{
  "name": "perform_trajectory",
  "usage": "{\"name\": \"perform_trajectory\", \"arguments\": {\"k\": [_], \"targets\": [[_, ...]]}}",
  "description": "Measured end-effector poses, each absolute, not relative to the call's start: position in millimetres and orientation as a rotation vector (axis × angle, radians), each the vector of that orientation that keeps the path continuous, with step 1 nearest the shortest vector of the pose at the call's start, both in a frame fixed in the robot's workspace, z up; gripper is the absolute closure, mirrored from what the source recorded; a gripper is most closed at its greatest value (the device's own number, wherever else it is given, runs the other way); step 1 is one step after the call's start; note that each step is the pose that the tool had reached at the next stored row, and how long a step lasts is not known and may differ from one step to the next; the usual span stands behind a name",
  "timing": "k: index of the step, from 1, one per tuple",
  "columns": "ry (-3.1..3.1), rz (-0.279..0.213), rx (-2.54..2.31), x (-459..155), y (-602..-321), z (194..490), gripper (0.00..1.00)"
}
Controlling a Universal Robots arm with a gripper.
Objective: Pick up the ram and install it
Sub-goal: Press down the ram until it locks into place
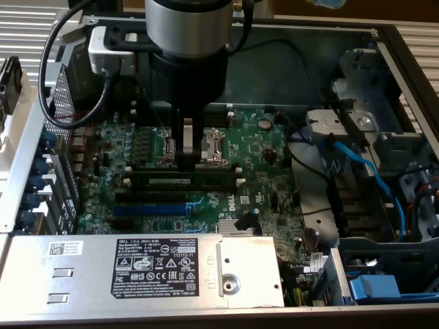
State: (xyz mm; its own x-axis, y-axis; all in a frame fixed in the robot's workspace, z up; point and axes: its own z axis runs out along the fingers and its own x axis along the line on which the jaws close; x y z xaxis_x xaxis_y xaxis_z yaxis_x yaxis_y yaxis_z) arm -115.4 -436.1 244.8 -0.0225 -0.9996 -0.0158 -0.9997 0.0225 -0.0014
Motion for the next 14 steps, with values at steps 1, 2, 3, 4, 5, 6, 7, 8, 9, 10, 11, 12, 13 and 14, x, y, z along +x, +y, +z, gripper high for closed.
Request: {"name": "perform_trajectory", "arguments": {"k": [1, 2, 3, 4, 5, 6, 7, 8, 9, 10, 11, 12, 13, 14], "targets": [[2.237, 0.016, -2.188, -115.4, -436.2, 244.8, 0.80], [2.237, 0.016, -2.188, -115.4, -436.1, 244.8, 0.80], [2.237, 0.016, -2.188, -115.4, -436.1, 244.8, 0.80], [2.237, 0.016, -2.188, -115.4, -436.1, 244.8, 0.80], [2.237, 0.016, -2.188, -115.4, -436.1, 244.8, 0.80], [2.237, 0.016, -2.188, -115.4, -436.1, 244.8, 0.82], [2.237, 0.016, -2.188, -115.4, -436.1, 244.8, 0.82], [2.237, 0.016, -2.188, -115.4, -436.1, 244.8, 0.89], [2.237, 0.016, -2.188, -115.5, -436.1, 244.8, 0.90], [2.237, 0.016, -2.188, -115.5, -436.1, 244.8, 0.90], [2.237, 0.016, -2.188, -115.4, -436.1, 244.8, 0.90], [2.237, 0.016, -2.188, -115.4, -436.1, 244.8, 0.90], [2.237, 0.016, -2.188, -115.4, -436.1, 244.8, 0.90], [2.237, 0.016, -2.188, -115.4, -436.1, 244.8, 0.90]]}}
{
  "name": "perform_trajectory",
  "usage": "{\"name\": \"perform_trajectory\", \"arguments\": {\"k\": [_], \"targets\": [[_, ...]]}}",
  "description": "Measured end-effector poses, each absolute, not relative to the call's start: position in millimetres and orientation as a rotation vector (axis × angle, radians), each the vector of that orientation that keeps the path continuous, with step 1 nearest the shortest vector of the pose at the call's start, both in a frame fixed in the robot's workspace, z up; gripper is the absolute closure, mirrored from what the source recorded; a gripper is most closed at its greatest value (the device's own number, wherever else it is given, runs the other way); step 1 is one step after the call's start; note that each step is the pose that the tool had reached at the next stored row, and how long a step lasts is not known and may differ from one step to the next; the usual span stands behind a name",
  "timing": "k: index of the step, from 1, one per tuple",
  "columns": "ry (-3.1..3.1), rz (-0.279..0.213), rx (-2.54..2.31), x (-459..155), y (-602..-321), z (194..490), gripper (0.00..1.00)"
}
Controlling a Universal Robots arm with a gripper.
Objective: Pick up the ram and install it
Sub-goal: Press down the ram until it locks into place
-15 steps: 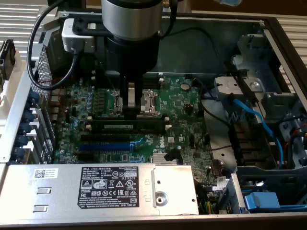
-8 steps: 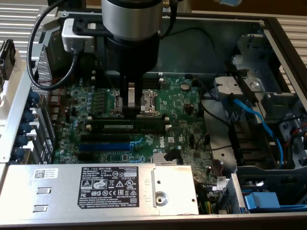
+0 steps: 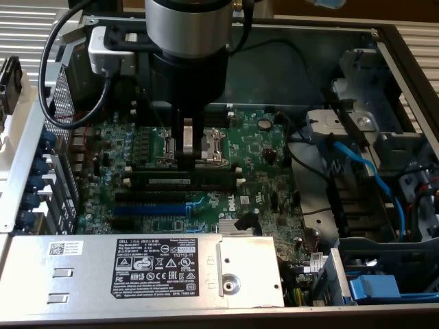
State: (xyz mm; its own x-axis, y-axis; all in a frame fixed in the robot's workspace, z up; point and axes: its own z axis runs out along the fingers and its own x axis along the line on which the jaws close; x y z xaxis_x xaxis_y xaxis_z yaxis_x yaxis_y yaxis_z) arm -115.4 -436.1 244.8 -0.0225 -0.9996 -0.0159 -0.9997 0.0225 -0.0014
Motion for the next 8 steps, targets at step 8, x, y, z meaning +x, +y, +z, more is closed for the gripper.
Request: {"name": "perform_trajectory", "arguments": {"k": [8], "targets": [[2.237, 0.016, -2.188, -115.4, -436.1, 244.8, 0.90]]}}
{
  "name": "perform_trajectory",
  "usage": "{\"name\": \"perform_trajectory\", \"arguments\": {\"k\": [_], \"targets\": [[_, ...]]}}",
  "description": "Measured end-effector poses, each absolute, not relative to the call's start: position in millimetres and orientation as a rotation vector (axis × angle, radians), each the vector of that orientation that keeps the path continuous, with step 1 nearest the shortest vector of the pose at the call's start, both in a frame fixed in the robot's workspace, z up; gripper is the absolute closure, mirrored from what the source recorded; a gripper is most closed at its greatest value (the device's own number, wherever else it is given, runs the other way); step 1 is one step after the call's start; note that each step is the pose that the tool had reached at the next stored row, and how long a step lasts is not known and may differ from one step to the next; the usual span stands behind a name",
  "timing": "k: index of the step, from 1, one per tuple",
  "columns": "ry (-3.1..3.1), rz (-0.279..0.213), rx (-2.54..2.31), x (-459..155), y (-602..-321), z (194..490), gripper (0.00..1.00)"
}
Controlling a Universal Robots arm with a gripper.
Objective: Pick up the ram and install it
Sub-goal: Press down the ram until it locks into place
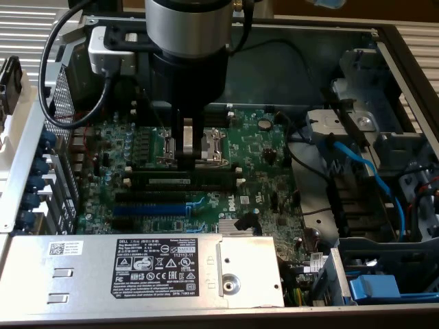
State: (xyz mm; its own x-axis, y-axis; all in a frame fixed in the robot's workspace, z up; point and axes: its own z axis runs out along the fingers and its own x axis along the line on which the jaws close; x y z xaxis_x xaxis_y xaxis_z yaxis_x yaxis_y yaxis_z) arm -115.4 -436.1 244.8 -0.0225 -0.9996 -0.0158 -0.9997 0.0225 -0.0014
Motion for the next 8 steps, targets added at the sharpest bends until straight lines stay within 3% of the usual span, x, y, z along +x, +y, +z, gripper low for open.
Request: {"name": "perform_trajectory", "arguments": {"k": [8], "targets": [[2.237, 0.016, -2.188, -111.5, -436.0, 244.8, 0.90]]}}
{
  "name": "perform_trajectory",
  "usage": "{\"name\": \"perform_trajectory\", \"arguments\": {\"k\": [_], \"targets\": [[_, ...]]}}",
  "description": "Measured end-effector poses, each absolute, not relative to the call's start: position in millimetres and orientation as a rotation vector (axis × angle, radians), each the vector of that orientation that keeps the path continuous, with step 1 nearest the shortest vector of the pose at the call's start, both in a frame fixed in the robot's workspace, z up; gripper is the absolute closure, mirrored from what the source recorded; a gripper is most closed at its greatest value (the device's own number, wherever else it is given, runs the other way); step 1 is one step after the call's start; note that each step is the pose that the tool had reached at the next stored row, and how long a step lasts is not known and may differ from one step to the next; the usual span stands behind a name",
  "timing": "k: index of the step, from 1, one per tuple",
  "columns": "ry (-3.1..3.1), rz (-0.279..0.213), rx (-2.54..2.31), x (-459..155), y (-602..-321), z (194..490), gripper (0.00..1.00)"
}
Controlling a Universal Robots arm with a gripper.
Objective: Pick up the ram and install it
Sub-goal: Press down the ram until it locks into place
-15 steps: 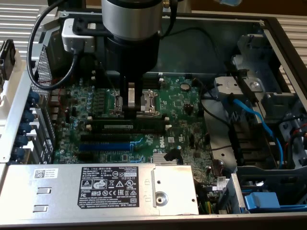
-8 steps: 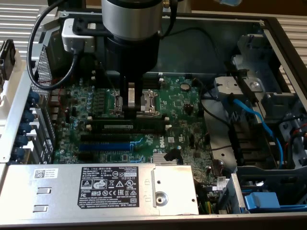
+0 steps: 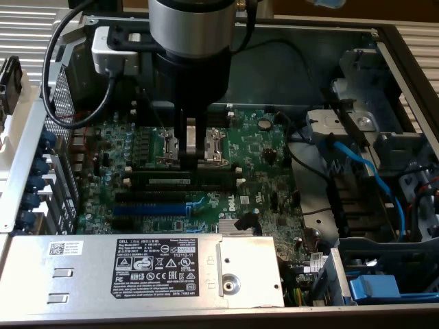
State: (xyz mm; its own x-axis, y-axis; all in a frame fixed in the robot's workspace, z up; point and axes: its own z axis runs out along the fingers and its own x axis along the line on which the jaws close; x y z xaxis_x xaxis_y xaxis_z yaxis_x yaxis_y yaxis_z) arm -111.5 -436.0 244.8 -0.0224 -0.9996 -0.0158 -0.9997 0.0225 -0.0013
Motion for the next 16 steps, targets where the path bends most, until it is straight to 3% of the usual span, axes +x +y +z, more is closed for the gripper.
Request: {"name": "perform_trajectory", "arguments": {"k": [16], "targets": [[2.183, 0.019, -2.241, -110.8, -435.1, 243.3, 0.90]]}}
